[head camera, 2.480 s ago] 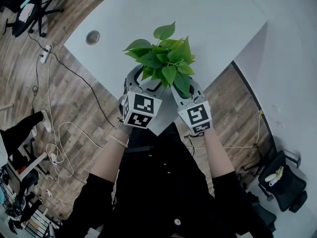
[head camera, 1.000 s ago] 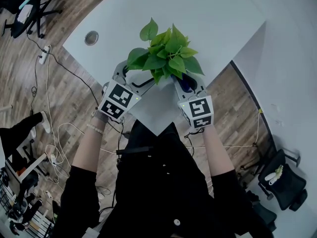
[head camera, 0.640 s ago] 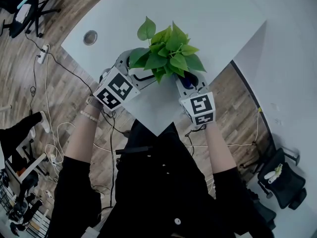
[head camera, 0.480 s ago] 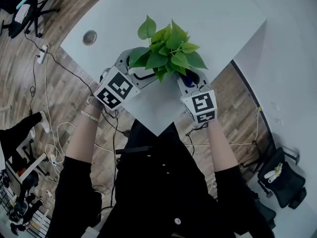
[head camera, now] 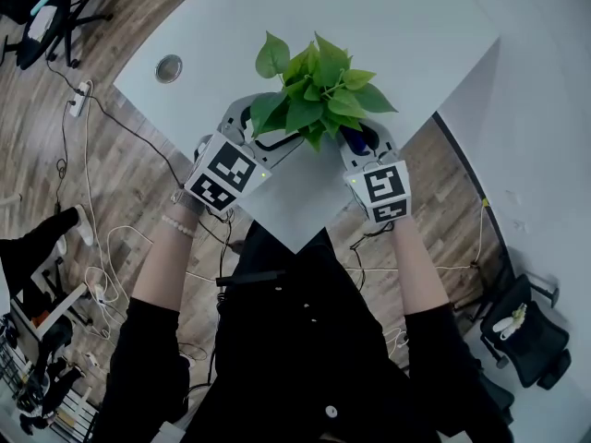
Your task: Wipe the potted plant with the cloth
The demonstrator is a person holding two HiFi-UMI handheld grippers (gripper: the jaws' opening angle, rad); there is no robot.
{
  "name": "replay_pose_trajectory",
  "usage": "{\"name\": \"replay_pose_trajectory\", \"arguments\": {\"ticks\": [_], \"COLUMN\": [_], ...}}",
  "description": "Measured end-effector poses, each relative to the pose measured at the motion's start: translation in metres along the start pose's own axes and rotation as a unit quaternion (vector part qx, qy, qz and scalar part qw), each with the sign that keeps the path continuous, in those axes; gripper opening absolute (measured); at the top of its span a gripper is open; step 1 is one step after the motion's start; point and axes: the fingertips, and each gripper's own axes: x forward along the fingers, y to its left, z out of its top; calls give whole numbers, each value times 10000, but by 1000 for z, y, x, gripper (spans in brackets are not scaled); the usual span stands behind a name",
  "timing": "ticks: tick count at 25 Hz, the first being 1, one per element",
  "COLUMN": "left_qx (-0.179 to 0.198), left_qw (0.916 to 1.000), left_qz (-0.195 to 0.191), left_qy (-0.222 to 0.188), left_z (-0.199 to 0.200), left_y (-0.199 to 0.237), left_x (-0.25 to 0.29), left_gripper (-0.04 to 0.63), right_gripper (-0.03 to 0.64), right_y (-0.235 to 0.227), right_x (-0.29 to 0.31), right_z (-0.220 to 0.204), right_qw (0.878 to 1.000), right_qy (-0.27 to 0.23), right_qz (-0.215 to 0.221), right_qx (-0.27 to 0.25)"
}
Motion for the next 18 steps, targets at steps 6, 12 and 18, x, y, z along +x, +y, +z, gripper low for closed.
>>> {"name": "replay_pose_trajectory", "arguments": {"ticks": [6, 12, 18], "left_qx": [-121, -451, -586], "left_qw": [9996, 9976, 9960], "left_qz": [254, 529, 668], "left_qy": [-30, -33, -33], "left_z": [5, 0, 0], "left_y": [-1, -4, -4], "left_x": [-3, 0, 0], "left_gripper": [310, 310, 310], "right_gripper": [84, 84, 84], "right_y": [3, 7, 22], "right_x": [1, -3, -8], "right_z": [0, -4, 1], "right_qw": [9999, 9999, 9998], "right_qy": [-20, -9, -76], "right_qz": [-95, -82, 12], "right_qx": [33, 78, 162]}}
